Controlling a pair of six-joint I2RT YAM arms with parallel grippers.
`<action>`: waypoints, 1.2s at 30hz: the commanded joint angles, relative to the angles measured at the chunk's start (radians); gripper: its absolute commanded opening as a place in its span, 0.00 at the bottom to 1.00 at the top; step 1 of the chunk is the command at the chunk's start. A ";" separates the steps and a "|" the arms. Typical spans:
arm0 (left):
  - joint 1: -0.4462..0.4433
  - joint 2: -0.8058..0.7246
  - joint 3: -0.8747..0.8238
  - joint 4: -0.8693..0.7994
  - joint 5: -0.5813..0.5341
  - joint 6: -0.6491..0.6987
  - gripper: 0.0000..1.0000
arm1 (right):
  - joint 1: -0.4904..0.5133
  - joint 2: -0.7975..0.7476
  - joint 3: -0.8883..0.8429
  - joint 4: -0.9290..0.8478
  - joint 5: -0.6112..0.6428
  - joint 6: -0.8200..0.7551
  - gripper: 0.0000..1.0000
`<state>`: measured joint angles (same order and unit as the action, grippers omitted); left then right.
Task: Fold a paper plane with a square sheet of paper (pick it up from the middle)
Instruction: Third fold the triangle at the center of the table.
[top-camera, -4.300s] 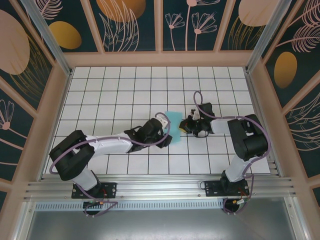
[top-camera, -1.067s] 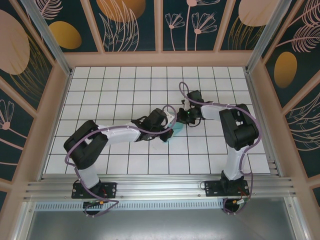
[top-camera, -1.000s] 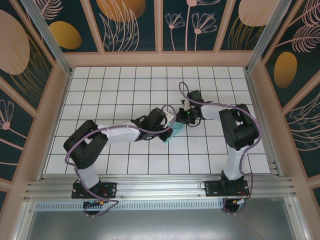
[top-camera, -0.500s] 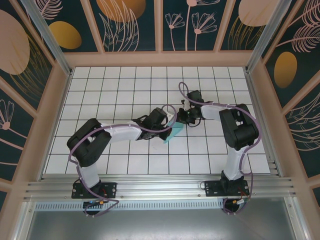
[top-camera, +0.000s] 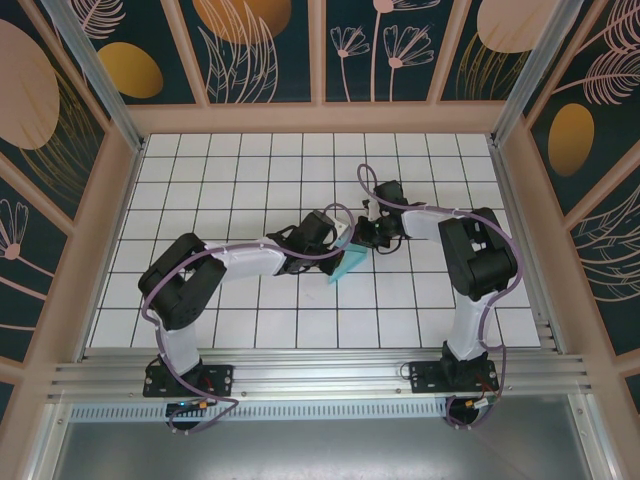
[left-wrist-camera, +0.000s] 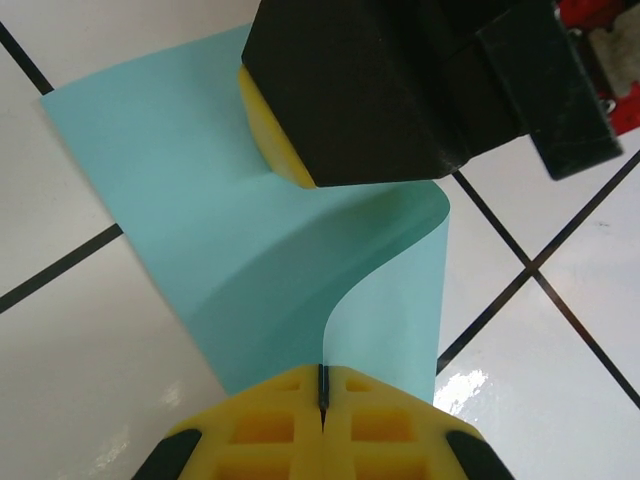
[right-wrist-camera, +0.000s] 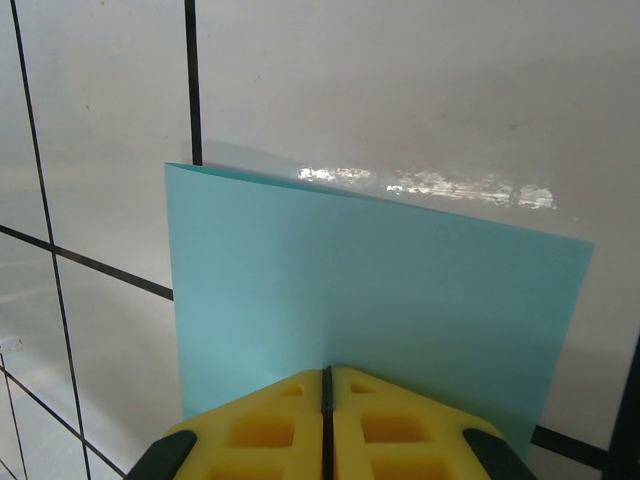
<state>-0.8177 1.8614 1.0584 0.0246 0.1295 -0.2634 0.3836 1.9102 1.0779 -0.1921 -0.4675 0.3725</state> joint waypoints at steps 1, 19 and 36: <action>0.005 0.022 0.022 -0.024 -0.001 0.020 0.07 | 0.008 0.009 -0.009 -0.044 0.041 0.002 0.11; 0.006 0.047 0.003 -0.014 0.002 -0.028 0.09 | 0.008 0.013 -0.011 -0.046 0.053 0.013 0.12; 0.006 0.072 0.000 -0.020 0.010 -0.042 0.10 | 0.008 0.015 -0.015 -0.049 0.065 0.017 0.13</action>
<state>-0.8177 1.9129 1.0588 0.0177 0.1261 -0.2871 0.3862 1.9102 1.0779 -0.1921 -0.4595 0.3763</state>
